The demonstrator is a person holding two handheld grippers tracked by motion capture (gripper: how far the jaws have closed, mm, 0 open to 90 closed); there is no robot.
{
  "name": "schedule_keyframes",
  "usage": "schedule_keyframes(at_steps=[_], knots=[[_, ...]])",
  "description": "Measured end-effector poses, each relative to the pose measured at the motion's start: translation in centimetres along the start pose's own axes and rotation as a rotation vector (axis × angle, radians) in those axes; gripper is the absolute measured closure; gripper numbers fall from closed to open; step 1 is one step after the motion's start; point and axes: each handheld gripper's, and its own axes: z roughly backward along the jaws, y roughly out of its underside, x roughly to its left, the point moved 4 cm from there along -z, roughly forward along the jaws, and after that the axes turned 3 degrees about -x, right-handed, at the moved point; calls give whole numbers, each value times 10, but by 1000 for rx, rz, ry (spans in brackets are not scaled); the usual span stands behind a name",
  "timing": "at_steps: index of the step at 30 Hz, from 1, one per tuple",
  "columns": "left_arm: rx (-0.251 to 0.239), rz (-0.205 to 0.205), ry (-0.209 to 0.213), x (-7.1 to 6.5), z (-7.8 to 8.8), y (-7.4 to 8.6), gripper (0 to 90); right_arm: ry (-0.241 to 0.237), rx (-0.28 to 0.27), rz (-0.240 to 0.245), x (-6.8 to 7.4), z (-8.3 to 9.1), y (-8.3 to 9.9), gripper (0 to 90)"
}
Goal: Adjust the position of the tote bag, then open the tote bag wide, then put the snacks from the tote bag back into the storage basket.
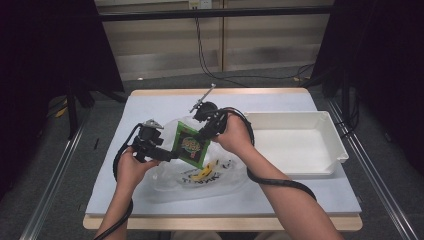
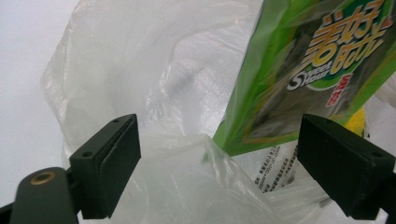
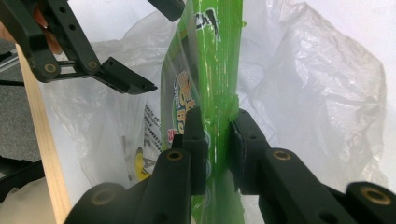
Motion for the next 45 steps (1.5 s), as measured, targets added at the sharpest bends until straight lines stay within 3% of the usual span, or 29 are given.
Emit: schedule_keyframes(at_steps=[5, 6, 9, 10, 12, 14, 17, 20, 26, 28, 37, 38, 40, 41, 45], knots=[[12, -7, 11, 1, -2, 3, 111, 9, 9, 8, 1, 6, -2, 782], [-2, 17, -4, 0, -3, 3, 107, 10, 12, 14, 1, 6, -2, 782], [-6, 8, 0, 1, 0, 2, 92, 17, 16, 21, 1, 9, -1, 782], [-21, 31, 4, -1, 0, 2, 88, 18, 21, 20, 1, 11, -1, 782], [-32, 37, 9, 0, 0, 2, 84, 25, 25, 28, 0, 13, -2, 781], [-14, 16, 10, 1, -1, 3, 80, 25, 25, 27, 0, 14, -3, 781], [-17, 21, 16, 0, -1, 3, 77, 24, 30, 33, 2, 16, -6, 780], [-20, 29, -7, -1, -2, 2, 77, 24, 31, 51, 3, 17, -8, 781], [-14, 24, -3, 2, -2, 5, 76, 28, 45, 66, 5, 22, -15, 780], [-7, 18, -27, 2, -1, 5, 76, 28, 47, 71, 5, 25, -18, 780], [-10, 8, 7, -1, -1, 5, 69, 28, 61, 66, 4, 44, -27, 779], [-11, 5, 1, 0, 0, 5, 69, 32, 65, 85, 2, 46, -27, 779], [-25, 18, 16, -2, -1, 4, 67, 38, 66, 78, 2, 51, -28, 779], [-19, 3, 14, -1, -1, 5, 63, 37, 64, 77, 1, 53, -28, 779], [-23, 19, 20, -2, -2, 5, 63, 41, 73, 89, 0, 61, -28, 778]])
